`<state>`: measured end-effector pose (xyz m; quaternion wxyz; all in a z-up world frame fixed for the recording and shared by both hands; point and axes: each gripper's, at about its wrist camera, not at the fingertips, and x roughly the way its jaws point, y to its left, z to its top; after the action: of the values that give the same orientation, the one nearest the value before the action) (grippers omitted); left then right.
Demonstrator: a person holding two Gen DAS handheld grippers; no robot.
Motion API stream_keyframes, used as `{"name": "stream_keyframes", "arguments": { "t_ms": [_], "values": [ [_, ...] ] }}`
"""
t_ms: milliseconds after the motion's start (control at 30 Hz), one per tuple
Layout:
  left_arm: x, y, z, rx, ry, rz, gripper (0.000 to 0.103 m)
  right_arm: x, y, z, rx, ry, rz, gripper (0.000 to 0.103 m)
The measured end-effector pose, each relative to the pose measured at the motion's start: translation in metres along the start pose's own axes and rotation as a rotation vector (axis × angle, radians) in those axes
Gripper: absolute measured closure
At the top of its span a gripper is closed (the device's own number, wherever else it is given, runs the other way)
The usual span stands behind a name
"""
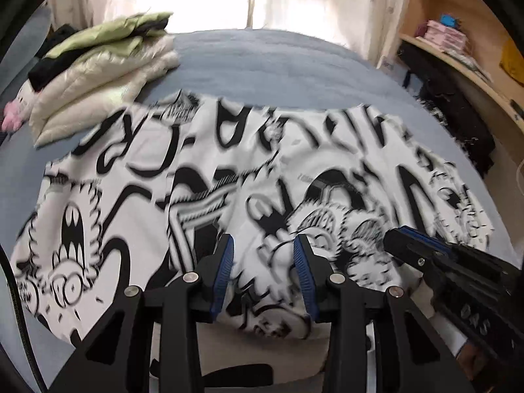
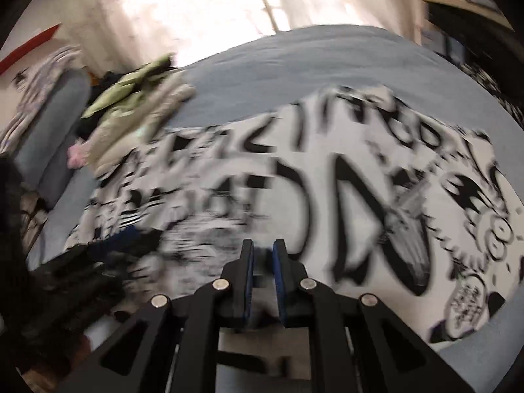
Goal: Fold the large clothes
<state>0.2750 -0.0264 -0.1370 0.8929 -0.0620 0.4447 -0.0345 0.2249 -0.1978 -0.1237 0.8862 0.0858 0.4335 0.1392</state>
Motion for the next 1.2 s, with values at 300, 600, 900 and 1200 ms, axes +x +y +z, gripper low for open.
{"name": "stream_keyframes", "arguments": {
  "t_ms": [300,600,900,1200],
  "values": [
    [0.017,0.046,-0.002,-0.091,0.04,0.206,0.066,0.007,-0.052,0.001,0.129,0.023,-0.171,0.093],
    [-0.008,0.071,-0.01,-0.173,0.052,0.186,0.053,-0.03,-0.063,-0.015,0.252,0.074,-0.146,0.088],
    [-0.091,0.065,-0.03,-0.177,-0.007,0.118,0.053,-0.091,-0.012,-0.034,0.216,0.052,-0.078,0.088],
    [-0.168,0.09,-0.049,-0.195,-0.079,0.066,0.053,-0.161,0.046,-0.049,0.114,-0.008,-0.053,0.088]
  ]
}}
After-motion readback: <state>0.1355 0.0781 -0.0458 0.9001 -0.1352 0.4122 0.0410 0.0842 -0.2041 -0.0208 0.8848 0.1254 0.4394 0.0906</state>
